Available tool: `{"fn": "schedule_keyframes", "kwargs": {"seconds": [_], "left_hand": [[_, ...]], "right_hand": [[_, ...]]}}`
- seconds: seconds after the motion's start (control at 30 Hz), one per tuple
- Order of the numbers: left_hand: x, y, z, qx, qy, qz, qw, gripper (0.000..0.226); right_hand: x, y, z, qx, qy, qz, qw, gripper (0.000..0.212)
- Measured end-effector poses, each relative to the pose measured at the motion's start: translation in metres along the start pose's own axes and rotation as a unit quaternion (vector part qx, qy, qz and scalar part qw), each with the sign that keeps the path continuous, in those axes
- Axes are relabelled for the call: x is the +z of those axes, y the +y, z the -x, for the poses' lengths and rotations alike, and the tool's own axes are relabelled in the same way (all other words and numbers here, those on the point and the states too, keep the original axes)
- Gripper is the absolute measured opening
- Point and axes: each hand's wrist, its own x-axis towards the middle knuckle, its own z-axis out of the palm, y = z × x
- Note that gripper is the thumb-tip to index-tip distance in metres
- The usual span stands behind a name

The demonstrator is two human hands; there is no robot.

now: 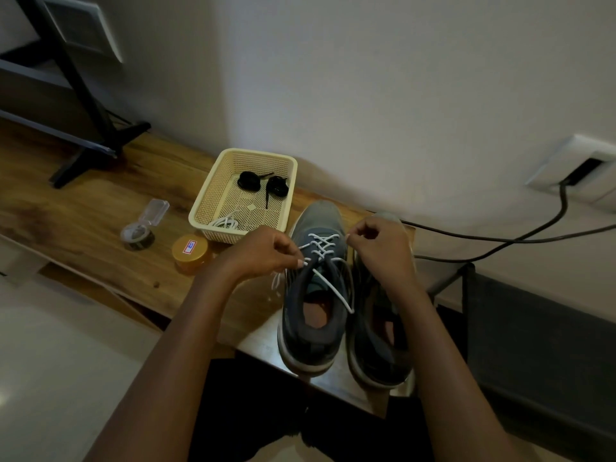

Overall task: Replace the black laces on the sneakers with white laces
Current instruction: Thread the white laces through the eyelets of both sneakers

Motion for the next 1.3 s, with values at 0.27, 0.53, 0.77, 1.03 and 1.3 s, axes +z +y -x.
{"fn": "schedule_keyframes", "kwargs": {"seconds": [0.27, 0.53, 0.77, 1.03, 1.3], "left_hand": [[0.002, 0.001, -0.004, 0.039, 0.016, 0.038, 0.998, 0.016], [0.002, 0.011, 0.000, -0.035, 0.082, 0.195, 0.977, 0.022], [0.001, 0.013, 0.003, -0.016, 0.051, 0.118, 0.992, 0.017], [0.000, 0.008, 0.004, -0.021, 0.015, 0.030, 0.999, 0.007], [0.000, 0.007, 0.002, -0.036, -0.001, 0.029, 0.999, 0.014]], "right_hand": [[0.003, 0.004, 0.004, -0.016, -0.114, 0.108, 0.988, 0.028], [0.002, 0.007, 0.001, 0.014, -0.092, 0.139, 0.986, 0.037], [-0.005, 0.002, 0.005, 0.041, -0.191, 0.202, 0.960, 0.046], [-0.010, -0.013, 0.008, 0.067, -0.187, -0.134, 0.971, 0.017], [0.004, 0.004, 0.000, -0.020, -0.183, 0.071, 0.980, 0.029]]}}
